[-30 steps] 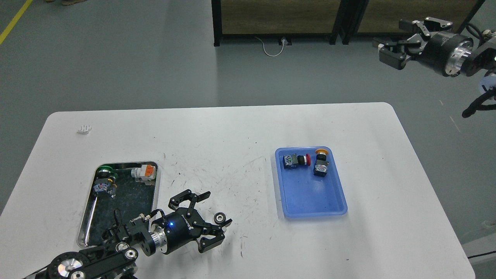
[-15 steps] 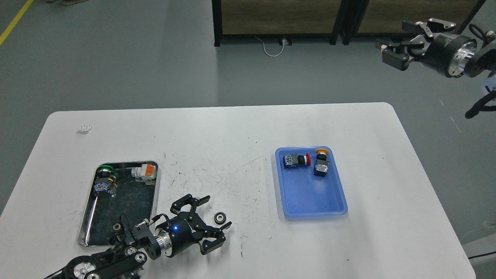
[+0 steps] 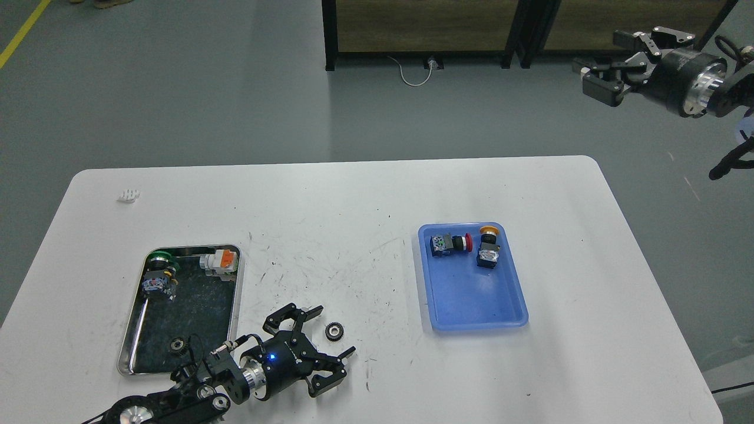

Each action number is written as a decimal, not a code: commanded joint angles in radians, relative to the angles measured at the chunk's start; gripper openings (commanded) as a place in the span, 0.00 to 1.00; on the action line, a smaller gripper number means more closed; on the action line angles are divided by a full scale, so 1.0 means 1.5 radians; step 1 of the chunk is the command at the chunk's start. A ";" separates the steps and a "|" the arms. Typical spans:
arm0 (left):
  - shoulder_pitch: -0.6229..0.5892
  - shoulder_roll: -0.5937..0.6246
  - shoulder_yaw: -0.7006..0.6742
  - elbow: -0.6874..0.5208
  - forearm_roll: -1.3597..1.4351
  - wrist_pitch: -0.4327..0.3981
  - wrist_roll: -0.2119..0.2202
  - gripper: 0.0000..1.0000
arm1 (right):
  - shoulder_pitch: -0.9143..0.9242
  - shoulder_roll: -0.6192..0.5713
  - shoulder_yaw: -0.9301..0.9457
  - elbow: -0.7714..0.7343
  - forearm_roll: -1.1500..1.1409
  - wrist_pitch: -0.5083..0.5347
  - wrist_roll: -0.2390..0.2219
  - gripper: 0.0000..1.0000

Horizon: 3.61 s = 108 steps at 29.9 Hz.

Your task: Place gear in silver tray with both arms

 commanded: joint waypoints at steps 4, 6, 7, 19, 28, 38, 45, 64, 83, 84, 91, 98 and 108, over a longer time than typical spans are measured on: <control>0.002 -0.001 -0.001 -0.003 -0.006 -0.004 0.006 0.77 | -0.001 -0.002 0.000 0.001 -0.001 0.000 0.000 0.84; 0.002 -0.001 -0.002 -0.005 -0.007 -0.006 0.007 0.73 | -0.002 -0.004 0.000 0.002 -0.001 0.000 0.000 0.84; 0.002 -0.001 -0.002 -0.006 -0.009 -0.007 0.007 0.70 | -0.001 -0.004 0.000 0.002 -0.001 0.000 0.000 0.84; -0.002 0.000 0.002 -0.004 -0.009 -0.011 0.012 0.41 | -0.005 -0.004 0.000 0.002 -0.001 0.000 0.001 0.85; -0.004 0.003 0.001 -0.002 -0.009 -0.017 0.017 0.22 | -0.006 -0.004 0.000 0.002 -0.002 0.000 0.001 0.85; -0.053 0.136 -0.045 -0.103 -0.085 -0.042 0.018 0.23 | -0.010 -0.004 0.001 0.002 -0.002 0.001 0.002 0.85; -0.073 0.295 -0.060 -0.150 -0.132 -0.071 0.016 0.23 | -0.011 0.004 0.005 0.001 -0.003 0.000 0.002 0.85; 0.003 0.304 -0.054 -0.074 -0.151 -0.057 0.004 0.26 | -0.015 0.033 0.006 -0.012 -0.008 -0.005 0.002 0.86; -0.011 0.301 -0.117 -0.046 -0.252 -0.025 0.016 0.98 | -0.012 0.039 0.034 -0.019 -0.007 -0.044 -0.001 0.92; -0.020 0.308 -0.139 -0.046 -0.255 -0.024 0.017 0.98 | -0.010 0.040 0.040 -0.019 -0.006 -0.059 -0.002 0.93; -0.139 0.376 -0.194 -0.044 -0.287 -0.040 0.097 0.98 | 0.004 0.066 0.059 -0.034 0.001 -0.134 -0.047 0.95; -0.314 0.380 -0.194 0.019 -0.366 -0.044 0.134 0.98 | 0.029 0.088 0.130 -0.083 0.015 -0.139 -0.095 0.95; -0.466 0.338 -0.198 0.075 -0.401 -0.019 0.172 0.98 | 0.054 0.085 0.142 -0.107 0.054 -0.195 -0.082 0.99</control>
